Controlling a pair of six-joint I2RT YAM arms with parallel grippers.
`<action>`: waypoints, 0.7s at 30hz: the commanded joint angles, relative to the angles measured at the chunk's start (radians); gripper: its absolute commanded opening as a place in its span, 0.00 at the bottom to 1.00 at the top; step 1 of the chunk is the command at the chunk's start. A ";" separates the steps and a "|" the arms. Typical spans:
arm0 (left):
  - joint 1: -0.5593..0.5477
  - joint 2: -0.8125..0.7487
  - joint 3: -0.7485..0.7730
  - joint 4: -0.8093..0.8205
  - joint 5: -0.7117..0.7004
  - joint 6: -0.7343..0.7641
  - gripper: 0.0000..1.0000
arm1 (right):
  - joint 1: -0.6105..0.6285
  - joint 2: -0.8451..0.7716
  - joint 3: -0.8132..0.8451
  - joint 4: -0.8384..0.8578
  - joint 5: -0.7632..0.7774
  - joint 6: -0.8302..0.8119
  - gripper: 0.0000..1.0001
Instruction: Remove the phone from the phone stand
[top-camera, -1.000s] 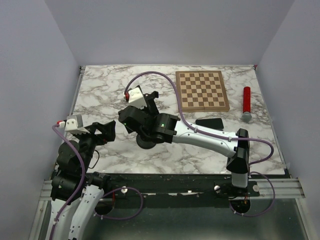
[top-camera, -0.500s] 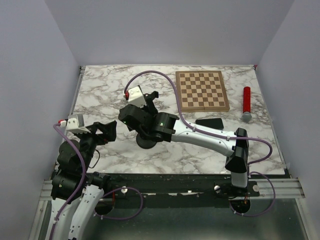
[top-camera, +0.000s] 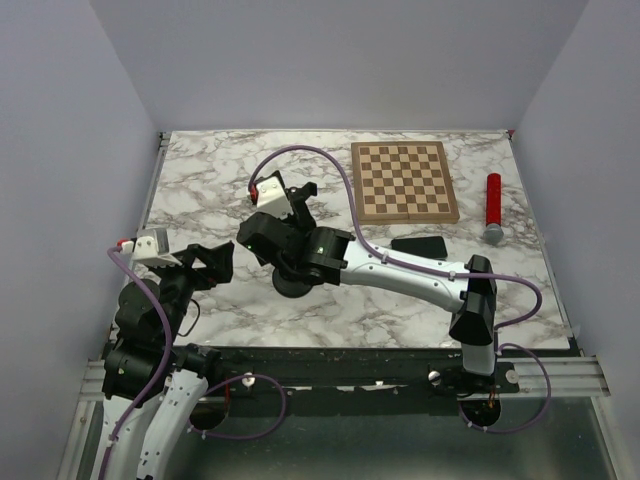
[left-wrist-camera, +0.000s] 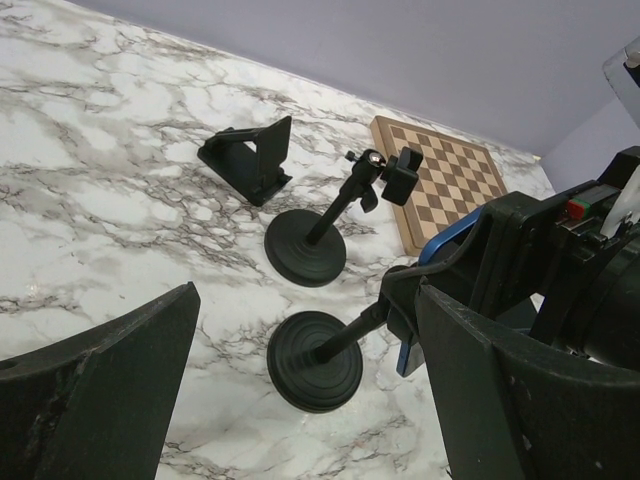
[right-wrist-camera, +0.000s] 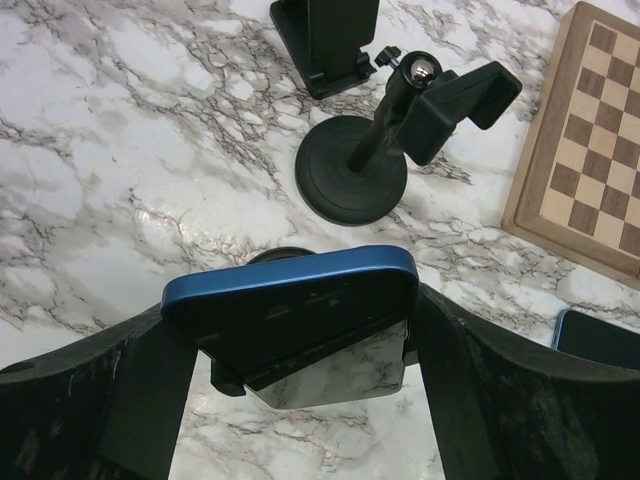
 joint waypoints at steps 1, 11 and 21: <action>-0.001 -0.001 -0.018 0.009 0.035 -0.005 0.97 | -0.005 0.013 -0.013 0.014 0.008 -0.016 0.86; -0.001 0.045 -0.065 0.050 0.154 -0.011 0.96 | -0.044 -0.081 -0.125 0.164 -0.077 -0.065 0.00; -0.001 0.294 -0.101 0.206 0.501 -0.010 0.87 | -0.223 -0.213 -0.245 0.263 -0.523 -0.062 0.01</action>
